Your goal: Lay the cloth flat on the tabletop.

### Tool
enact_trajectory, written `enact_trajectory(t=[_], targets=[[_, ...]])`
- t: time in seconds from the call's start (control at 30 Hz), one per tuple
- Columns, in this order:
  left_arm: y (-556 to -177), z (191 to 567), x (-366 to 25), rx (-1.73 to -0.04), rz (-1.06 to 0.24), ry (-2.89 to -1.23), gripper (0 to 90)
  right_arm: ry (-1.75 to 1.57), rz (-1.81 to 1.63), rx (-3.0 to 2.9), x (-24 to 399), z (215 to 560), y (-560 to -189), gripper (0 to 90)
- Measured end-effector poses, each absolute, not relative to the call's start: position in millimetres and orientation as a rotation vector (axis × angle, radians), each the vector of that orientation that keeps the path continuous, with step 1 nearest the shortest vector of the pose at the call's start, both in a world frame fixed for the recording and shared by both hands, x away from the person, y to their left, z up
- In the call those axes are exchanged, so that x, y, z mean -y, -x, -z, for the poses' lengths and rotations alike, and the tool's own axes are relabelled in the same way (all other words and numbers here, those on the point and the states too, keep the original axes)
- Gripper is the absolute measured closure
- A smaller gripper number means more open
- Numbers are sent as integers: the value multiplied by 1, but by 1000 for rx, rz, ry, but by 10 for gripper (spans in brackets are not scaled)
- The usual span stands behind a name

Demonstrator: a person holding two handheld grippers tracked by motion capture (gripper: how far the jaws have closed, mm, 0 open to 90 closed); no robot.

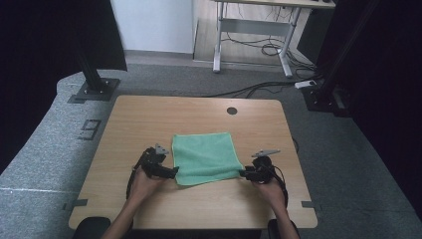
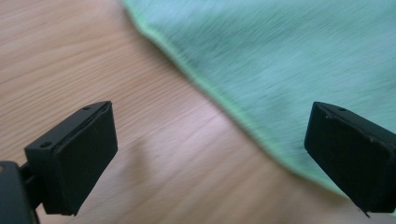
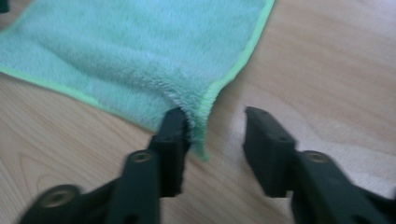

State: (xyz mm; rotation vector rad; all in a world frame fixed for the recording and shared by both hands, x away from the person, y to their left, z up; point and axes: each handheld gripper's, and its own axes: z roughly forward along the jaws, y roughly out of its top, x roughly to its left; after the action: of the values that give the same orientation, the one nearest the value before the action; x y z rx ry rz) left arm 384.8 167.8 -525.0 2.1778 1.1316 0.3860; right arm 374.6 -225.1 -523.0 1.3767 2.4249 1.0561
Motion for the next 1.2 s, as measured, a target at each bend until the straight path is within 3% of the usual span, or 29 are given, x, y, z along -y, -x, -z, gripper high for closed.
enact_trajectory(t=[0.03,0.07,0.1,0.13,0.27,0.83,0.9,1.2], targets=[[-385,525,-168,-1132,-386,-2178,24,-1377,-1056,-2425,225,523,-375,557],[-383,524,-167,-1118,-367,-2170,15,-1367,-1063,-2401,226,521,-376,476],[-381,523,-165,-1111,-352,-2175,15,-1367,-1063,-2401,226,521,-376,476],[-377,526,-161,-1097,-317,-2194,0,-1353,-1083,-2383,226,518,-377,422],[-371,538,-151,-1077,-313,-2260,0,-1332,-1067,-2370,224,518,-379,365],[-374,539,-174,-1096,-372,-2317,0,-1208,-895,-2446,206,538,-357,309],[-373,535,-179,-1091,-365,-2258,0,-1199,-907,-2432,206,536,-356,299],[-374,545,-187,-1135,-382,-2241,0,-1239,-909,-2356,199,539,-370,226]])
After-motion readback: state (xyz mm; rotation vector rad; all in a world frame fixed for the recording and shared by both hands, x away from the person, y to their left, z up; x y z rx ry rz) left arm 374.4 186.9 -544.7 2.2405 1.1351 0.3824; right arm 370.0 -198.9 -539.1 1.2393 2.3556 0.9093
